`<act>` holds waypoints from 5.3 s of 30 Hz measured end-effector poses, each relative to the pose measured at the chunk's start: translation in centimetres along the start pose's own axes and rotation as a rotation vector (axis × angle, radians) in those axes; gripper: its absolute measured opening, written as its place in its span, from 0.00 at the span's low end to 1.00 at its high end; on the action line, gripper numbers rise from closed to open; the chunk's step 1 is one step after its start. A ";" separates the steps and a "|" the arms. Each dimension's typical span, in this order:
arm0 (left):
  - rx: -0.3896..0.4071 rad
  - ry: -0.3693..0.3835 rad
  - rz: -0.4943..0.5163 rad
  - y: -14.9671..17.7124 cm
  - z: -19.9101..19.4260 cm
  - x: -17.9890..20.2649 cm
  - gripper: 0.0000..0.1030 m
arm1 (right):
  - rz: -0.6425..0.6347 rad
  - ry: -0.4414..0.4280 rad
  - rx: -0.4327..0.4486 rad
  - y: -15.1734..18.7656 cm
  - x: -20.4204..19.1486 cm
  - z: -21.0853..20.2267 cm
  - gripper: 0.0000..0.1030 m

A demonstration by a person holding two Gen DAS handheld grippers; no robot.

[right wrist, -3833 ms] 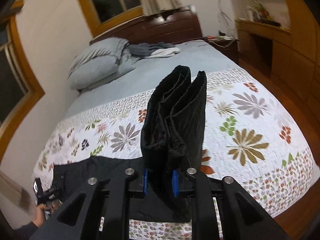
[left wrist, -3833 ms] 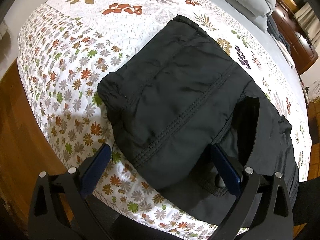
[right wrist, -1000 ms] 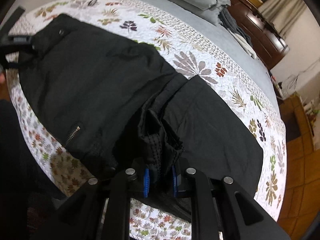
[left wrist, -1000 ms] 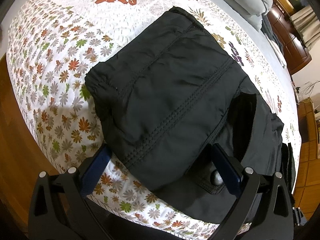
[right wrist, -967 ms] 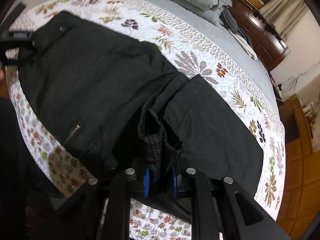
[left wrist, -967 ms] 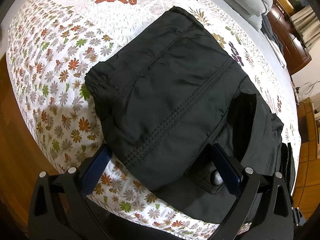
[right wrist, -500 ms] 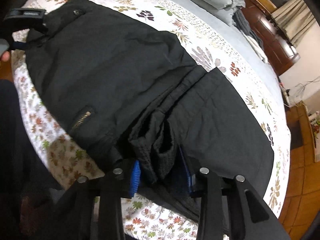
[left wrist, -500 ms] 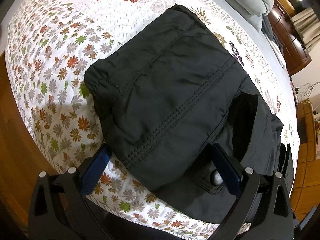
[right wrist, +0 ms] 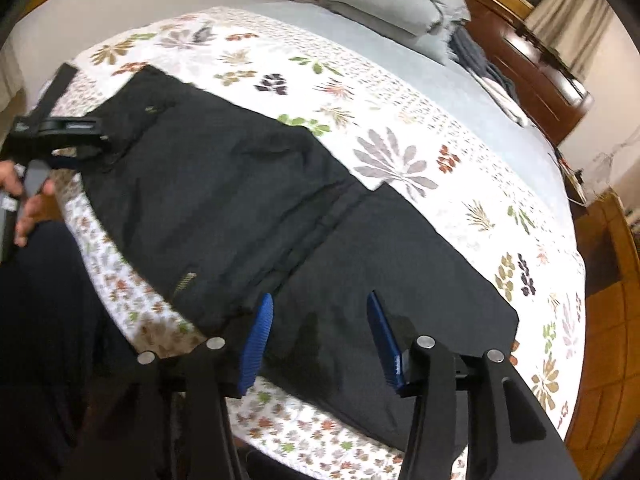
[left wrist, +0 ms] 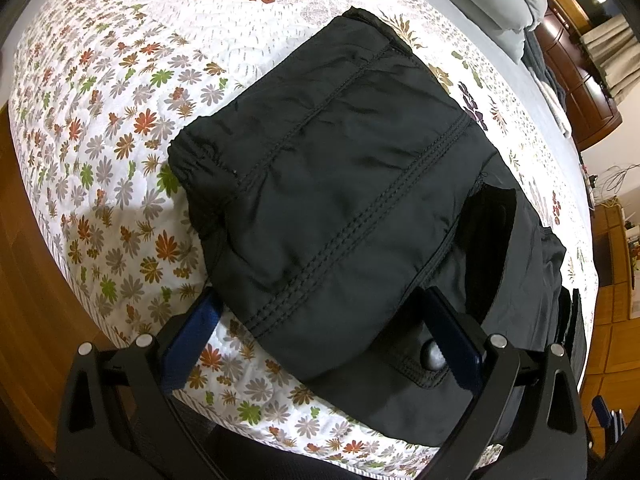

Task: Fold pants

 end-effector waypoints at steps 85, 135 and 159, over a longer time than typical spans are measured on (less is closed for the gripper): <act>0.230 0.592 -0.551 -1.2 -1.8 -2.7 0.43 | -0.673 -0.887 -0.581 -26.0 -30.9 10.6 0.29; 0.283 0.611 0.066 0.3 -15.3 19.2 0.13 | -0.379 -0.775 -0.203 -25.5 -5.1 -6.0 0.22; 0.206 0.575 0.331 8.0 -15.0 30.3 0.13 | -0.262 -0.803 -0.029 -18.2 6.9 -6.0 0.22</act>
Point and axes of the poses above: each gripper's, at about its wrist camera, not at the fingertips, and z roughly the way its jaws point, x to its right, y to its underside, the point moved 10 cm from there along z, roughly the way its jaws point, and after that the axes turned 6 degrees about y, right-handed, at the moved point
